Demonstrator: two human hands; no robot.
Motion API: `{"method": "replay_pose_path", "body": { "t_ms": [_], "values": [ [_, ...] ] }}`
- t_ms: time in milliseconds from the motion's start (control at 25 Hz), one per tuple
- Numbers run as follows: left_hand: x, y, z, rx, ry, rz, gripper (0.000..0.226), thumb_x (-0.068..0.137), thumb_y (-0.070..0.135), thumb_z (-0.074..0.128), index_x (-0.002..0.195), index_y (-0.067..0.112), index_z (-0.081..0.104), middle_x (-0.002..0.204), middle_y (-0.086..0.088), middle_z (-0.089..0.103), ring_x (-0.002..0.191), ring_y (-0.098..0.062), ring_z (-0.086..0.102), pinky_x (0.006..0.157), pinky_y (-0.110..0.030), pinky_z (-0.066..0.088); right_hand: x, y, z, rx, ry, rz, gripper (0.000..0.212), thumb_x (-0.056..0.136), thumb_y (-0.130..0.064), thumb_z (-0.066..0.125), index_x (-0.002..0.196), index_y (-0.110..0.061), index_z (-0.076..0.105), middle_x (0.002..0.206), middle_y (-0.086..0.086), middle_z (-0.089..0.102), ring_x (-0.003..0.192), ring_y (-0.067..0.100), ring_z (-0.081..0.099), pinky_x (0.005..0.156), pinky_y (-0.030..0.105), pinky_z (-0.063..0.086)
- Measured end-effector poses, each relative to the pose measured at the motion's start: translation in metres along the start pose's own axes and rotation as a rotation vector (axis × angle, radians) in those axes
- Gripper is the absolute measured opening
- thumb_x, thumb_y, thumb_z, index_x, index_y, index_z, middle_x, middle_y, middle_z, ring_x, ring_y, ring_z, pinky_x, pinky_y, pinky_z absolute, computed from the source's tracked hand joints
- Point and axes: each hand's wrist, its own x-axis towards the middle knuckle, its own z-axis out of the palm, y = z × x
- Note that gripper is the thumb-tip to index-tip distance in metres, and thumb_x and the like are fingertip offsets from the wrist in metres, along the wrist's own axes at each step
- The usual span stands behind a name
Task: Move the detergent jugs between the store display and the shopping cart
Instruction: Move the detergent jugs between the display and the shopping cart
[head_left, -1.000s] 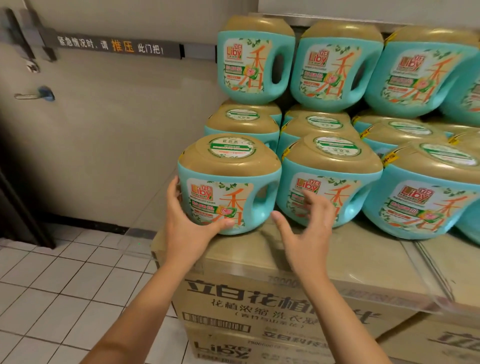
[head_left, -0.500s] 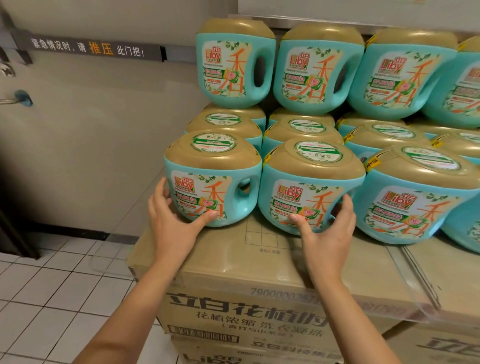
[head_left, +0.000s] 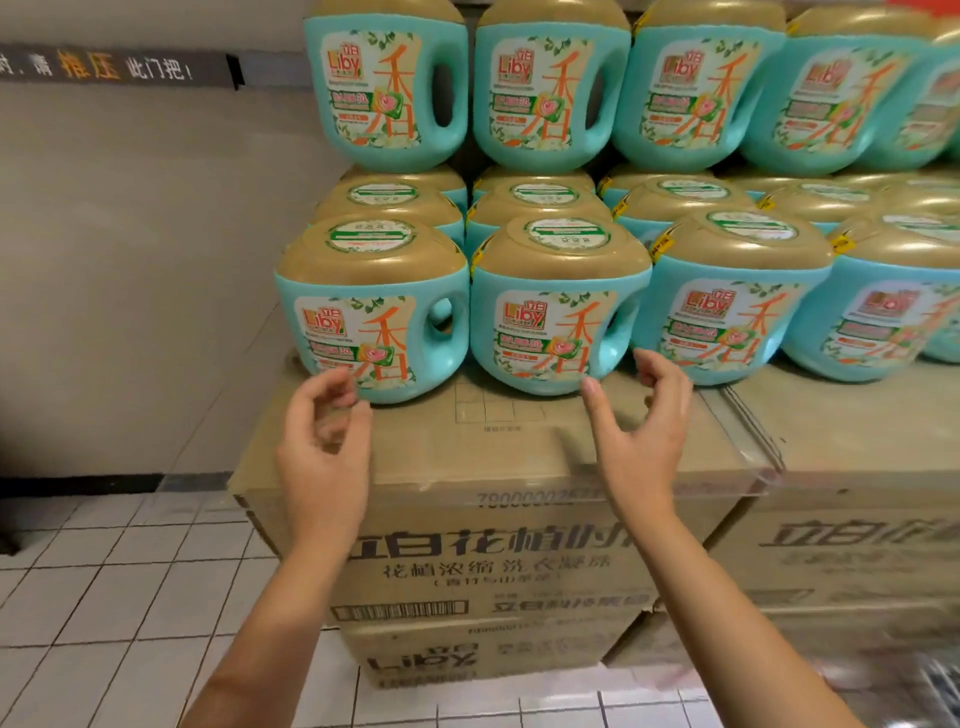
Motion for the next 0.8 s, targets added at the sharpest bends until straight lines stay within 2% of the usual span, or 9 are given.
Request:
{"method": "replay_pose_path", "body": {
  "t_ms": [80,120,240,360,440,560,800],
  "values": [
    [-0.037,0.009,-0.002,-0.162,-0.172,-0.128,0.029,0.090,-0.001,0.060,0.105,0.023,0.064,0.089,0.010,0.066,0.082,0.001,0.064,0.073,-0.012,0.053,-0.033,0.003,-0.039,0.133,0.032,0.037,0.023,0.091,-0.029,0.060,0.113,-0.032,0.057,0.105,-0.010,0.060,0.099,0.008,0.057,0.087,0.021,0.047],
    [-0.055,0.012,-0.002,-0.220,-0.260,-0.202,0.027,0.090,-0.001,0.059,0.103,0.022,0.065,0.083,0.006,0.067,0.077,-0.002,0.065,0.069,-0.013,0.053,-0.050,0.006,-0.059,0.167,0.054,0.091,0.019,0.092,-0.029,0.057,0.109,-0.039,0.057,0.100,-0.008,0.063,0.094,0.011,0.060,0.084,0.021,0.048],
    [-0.114,0.016,0.007,-0.262,-0.487,-0.424,0.024,0.090,-0.003,0.057,0.100,0.016,0.067,0.076,0.001,0.070,0.067,-0.007,0.065,0.061,-0.019,0.054,-0.114,0.022,-0.127,0.152,0.094,0.298,0.019,0.097,-0.015,0.055,0.100,-0.032,0.063,0.088,0.005,0.067,0.082,0.018,0.064,0.076,0.028,0.053],
    [-0.176,0.012,0.025,-0.174,-0.716,-0.640,0.022,0.090,-0.004,0.058,0.098,0.014,0.069,0.073,-0.003,0.069,0.065,-0.008,0.064,0.067,-0.030,0.050,-0.186,0.034,-0.202,0.072,0.137,0.500,0.023,0.096,-0.007,0.055,0.092,-0.026,0.068,0.080,0.006,0.068,0.073,0.015,0.064,0.067,0.021,0.053],
    [-0.215,0.010,0.039,-0.103,-0.875,-0.730,0.018,0.091,-0.001,0.060,0.097,0.013,0.070,0.074,-0.005,0.070,0.067,-0.012,0.063,0.066,-0.029,0.049,-0.229,0.038,-0.248,0.017,0.210,0.619,0.027,0.095,-0.009,0.055,0.087,-0.030,0.070,0.077,0.005,0.068,0.068,0.013,0.063,0.063,0.018,0.052],
    [-0.272,0.018,0.071,-0.037,-1.130,-0.738,0.017,0.091,0.002,0.061,0.091,0.016,0.071,0.074,-0.004,0.071,0.072,-0.018,0.063,0.070,-0.032,0.049,-0.280,0.042,-0.318,-0.044,0.392,0.740,0.029,0.094,-0.008,0.057,0.082,-0.031,0.071,0.073,0.005,0.068,0.064,0.011,0.063,0.061,0.016,0.051],
    [-0.387,0.066,0.159,-0.031,-1.386,-0.696,0.020,0.091,-0.001,0.058,0.088,0.013,0.071,0.071,-0.004,0.069,0.067,-0.015,0.060,0.063,-0.028,0.045,-0.330,0.057,-0.451,-0.124,0.598,0.836,0.022,0.092,-0.005,0.059,0.081,-0.020,0.071,0.072,0.006,0.070,0.064,0.011,0.065,0.060,0.018,0.053]
  ]
}}
